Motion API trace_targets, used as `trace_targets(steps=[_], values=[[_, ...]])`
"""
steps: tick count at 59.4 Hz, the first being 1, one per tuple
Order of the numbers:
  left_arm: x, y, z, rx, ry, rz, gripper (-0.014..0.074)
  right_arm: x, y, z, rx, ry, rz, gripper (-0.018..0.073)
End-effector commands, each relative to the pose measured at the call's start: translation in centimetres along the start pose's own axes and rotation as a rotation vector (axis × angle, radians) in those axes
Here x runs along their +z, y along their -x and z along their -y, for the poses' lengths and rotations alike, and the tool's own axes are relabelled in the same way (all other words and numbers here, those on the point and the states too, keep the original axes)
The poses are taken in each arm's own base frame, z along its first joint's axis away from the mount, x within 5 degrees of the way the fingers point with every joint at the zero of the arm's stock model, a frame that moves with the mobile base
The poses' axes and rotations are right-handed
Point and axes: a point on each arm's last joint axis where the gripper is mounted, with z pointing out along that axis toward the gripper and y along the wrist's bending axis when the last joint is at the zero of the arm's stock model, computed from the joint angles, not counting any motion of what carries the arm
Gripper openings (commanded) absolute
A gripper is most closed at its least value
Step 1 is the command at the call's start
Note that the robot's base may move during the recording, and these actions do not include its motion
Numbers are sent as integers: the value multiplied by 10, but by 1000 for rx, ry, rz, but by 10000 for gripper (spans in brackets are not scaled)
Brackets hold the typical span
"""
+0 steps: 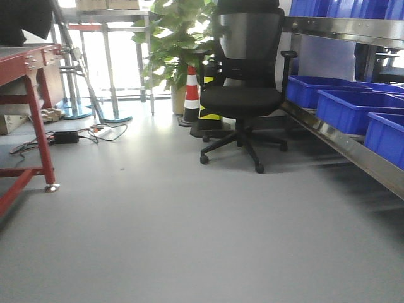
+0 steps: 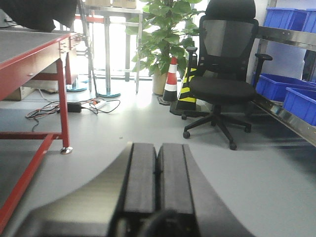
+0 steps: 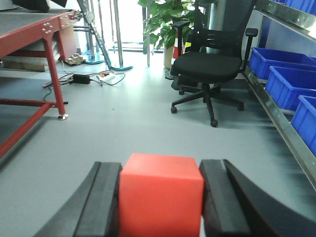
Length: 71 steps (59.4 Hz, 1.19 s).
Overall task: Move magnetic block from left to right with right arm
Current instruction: 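Turn the base past the chair toward the second grey table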
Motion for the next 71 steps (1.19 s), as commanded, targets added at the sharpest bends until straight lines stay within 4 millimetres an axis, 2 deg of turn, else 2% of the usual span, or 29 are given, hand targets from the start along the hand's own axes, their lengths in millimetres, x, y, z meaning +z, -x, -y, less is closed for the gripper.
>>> trace_targets(steps=[1, 71], values=[[-1, 6, 1, -5, -12, 93, -116, -1, 15, -1, -19, 4, 96, 204], [-1, 6, 1, -5, -12, 93, -116, -1, 15, -1, -19, 4, 97, 204]])
